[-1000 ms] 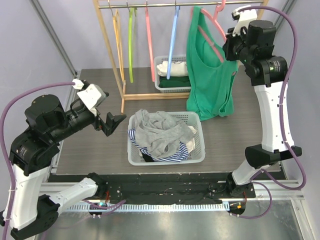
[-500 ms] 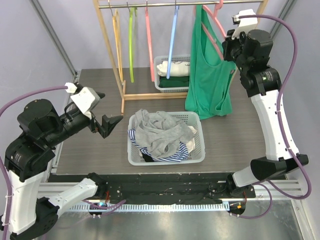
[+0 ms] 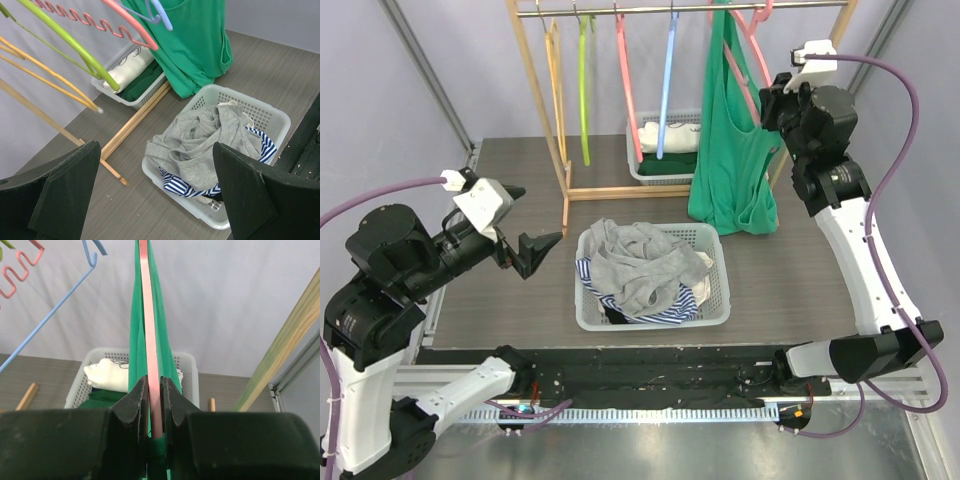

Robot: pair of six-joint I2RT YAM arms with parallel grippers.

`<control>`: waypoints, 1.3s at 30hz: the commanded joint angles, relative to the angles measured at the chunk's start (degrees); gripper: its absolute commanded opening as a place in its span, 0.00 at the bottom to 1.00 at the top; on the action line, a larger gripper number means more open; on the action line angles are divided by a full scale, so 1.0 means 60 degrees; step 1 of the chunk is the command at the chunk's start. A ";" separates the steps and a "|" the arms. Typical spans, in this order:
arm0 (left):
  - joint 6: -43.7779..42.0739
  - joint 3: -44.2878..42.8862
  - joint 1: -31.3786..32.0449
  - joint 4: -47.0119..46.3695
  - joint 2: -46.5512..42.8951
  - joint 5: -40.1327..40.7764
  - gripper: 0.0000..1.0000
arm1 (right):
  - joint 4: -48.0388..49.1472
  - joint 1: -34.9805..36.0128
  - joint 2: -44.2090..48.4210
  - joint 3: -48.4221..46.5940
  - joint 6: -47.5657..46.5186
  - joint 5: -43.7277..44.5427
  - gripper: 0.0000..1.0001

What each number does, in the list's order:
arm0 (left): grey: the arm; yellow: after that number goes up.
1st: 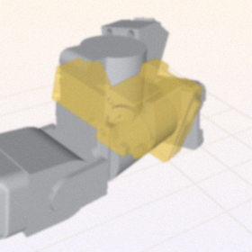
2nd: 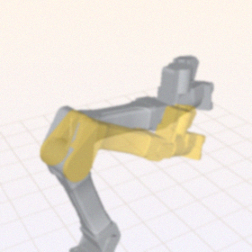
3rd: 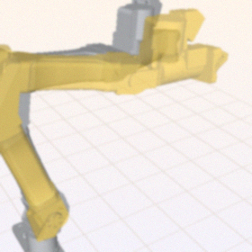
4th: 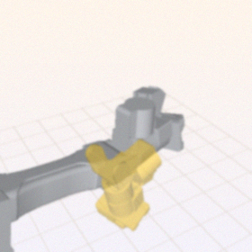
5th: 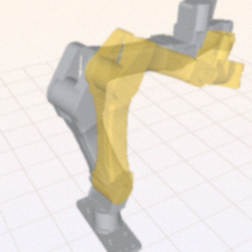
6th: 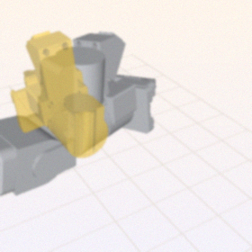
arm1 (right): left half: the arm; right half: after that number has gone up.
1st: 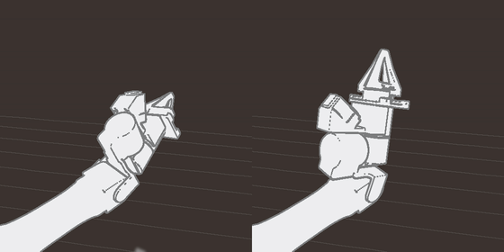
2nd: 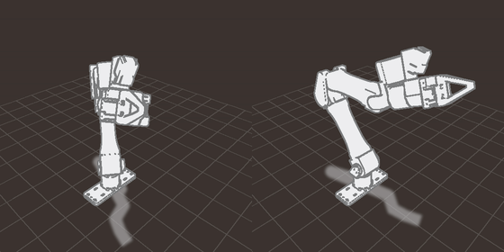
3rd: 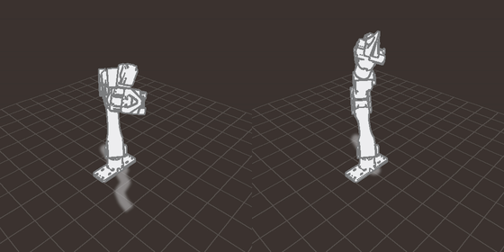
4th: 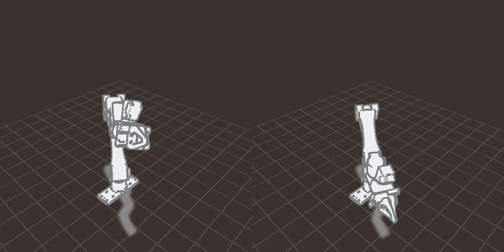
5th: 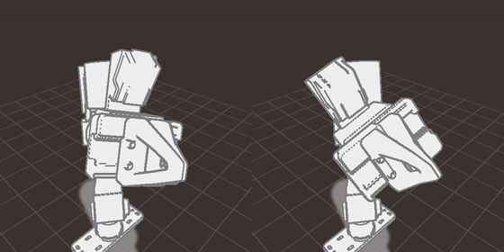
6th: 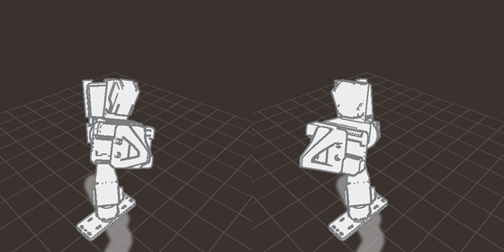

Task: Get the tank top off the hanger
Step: Pick up the hanger from the clothesline.

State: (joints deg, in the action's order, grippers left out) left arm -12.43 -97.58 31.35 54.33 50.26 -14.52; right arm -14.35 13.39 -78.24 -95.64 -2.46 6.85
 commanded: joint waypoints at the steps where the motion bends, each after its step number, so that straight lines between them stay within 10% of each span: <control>1: -0.0038 0.0062 -0.0069 -0.0353 -0.0173 0.0179 0.99 | 0.4837 0.0039 0.0735 0.0236 0.0775 0.0031 0.01; 5: -0.0126 0.0194 -0.0113 -0.0324 -0.0305 0.0223 1.00 | 0.4038 0.0054 0.0328 -0.0711 0.1010 -0.0322 0.01; 13: -0.0009 0.0165 -0.0157 -0.0397 -0.0276 0.0077 1.00 | -0.4144 0.0054 -0.2266 -0.7546 0.1084 -0.0644 0.01; 30: 0.0313 0.0077 -0.0333 -0.0412 -0.0144 -0.0377 1.00 | -0.4392 0.0054 0.0060 -0.2519 0.1156 -0.0805 0.01; 39: 0.0372 0.0121 -0.0421 -0.0470 -0.0159 -0.0436 1.00 | -0.6190 0.0054 -0.1415 -0.6235 0.1200 -0.1403 0.01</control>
State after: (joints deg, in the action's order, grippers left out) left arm -10.94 -96.36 29.36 54.19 49.21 -16.14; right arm -49.28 13.41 -82.78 -122.54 3.62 1.98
